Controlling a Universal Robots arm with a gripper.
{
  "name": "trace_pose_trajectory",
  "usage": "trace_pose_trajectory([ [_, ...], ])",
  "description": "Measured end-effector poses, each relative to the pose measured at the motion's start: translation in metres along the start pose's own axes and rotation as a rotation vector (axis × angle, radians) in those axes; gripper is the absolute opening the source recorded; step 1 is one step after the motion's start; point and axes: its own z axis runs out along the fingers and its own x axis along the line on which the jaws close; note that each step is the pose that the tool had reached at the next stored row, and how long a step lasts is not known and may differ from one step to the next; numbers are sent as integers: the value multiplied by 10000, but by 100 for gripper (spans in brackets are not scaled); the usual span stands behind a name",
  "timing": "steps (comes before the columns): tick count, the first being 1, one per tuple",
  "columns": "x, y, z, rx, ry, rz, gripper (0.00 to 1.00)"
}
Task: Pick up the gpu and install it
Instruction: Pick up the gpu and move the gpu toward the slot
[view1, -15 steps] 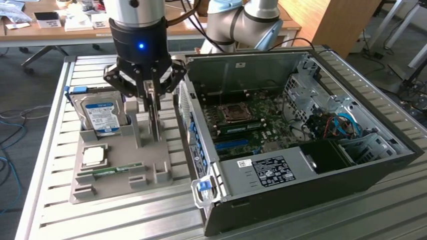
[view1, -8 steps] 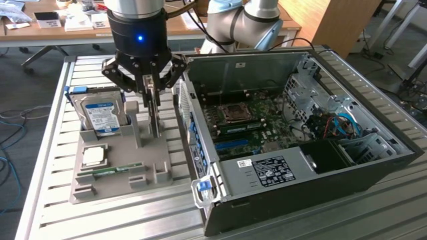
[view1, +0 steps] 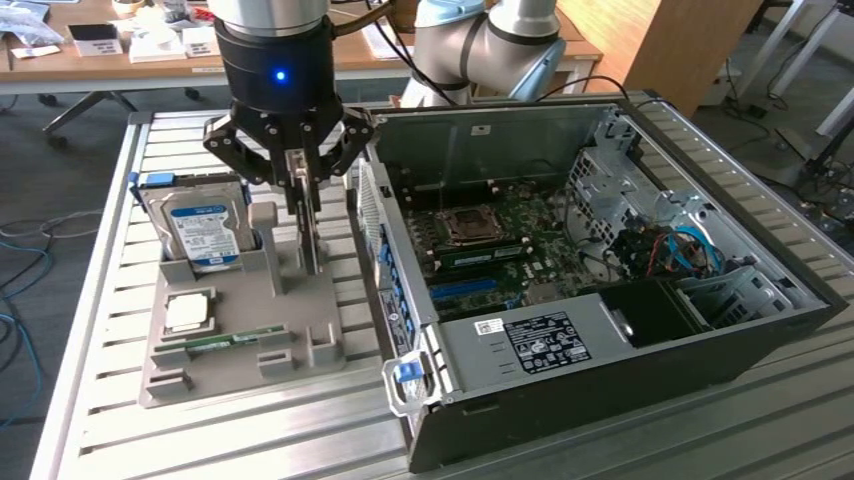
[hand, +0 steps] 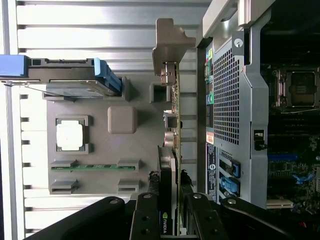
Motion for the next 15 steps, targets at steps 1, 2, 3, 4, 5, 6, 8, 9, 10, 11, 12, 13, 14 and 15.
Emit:
trace_pose_trajectory([
  [1, 0, 0, -1, 0, 0, 0, 27],
  [2, 0, 0, -3, 1, 0, 0, 27],
  [3, 0, 0, -5, 0, 0, 0, 27],
  [4, 0, 0, -8, 0, 1, 0, 27],
  [5, 0, 0, -12, 1, 1, 0, 27],
  [6, 0, 1, -17, 1, 1, 0, 27],
  [8, -1, 2, -35, 2, 2, 0, 27],
  [9, -1, 2, -45, 1, 1, 1, 27],
  [10, -2, 3, -58, 0, 0, 0, 27],
  [11, -2, 3, -73, 0, 0, 0, 27],
  [12, -3, 4, -90, 1, 1, 0, 27],
  [13, -3, 5, -106, 0, 0, 0, 27],
  [14, -4, 6, -125, 0, 0, 0, 27],
  [15, -4, 7, -145, 0, 1, 0, 27],
])
